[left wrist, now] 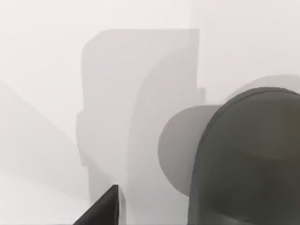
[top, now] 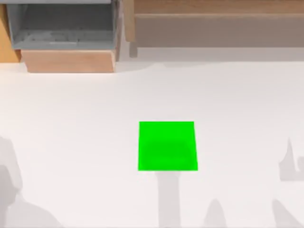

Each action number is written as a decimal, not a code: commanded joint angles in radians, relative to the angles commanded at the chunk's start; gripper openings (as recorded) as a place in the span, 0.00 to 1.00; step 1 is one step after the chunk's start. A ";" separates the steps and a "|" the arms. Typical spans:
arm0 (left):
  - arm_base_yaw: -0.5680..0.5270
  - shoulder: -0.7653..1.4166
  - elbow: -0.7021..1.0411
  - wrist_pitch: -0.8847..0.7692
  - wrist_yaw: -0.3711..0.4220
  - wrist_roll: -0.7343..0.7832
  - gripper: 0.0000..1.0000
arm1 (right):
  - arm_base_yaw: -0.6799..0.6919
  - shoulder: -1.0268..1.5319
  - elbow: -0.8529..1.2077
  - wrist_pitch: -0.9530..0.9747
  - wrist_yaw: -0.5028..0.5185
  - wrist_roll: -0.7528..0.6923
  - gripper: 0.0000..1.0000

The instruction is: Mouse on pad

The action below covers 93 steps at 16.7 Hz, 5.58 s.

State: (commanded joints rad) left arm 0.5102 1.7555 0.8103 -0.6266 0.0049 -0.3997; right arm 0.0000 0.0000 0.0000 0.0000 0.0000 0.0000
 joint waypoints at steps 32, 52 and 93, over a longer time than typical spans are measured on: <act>-0.003 -0.217 0.284 -0.473 -0.016 -0.002 0.00 | 0.000 0.000 0.000 0.000 0.000 0.000 1.00; -0.511 0.033 0.657 -0.730 0.060 1.333 0.00 | 0.000 0.000 0.000 0.000 0.000 0.000 1.00; -1.122 0.537 1.145 -0.602 0.046 2.906 0.00 | 0.000 0.000 0.000 0.000 0.000 0.000 1.00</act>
State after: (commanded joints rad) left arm -0.6120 2.2926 1.9558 -1.2285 0.0509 2.5063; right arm 0.0000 0.0000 0.0000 0.0000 0.0000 0.0000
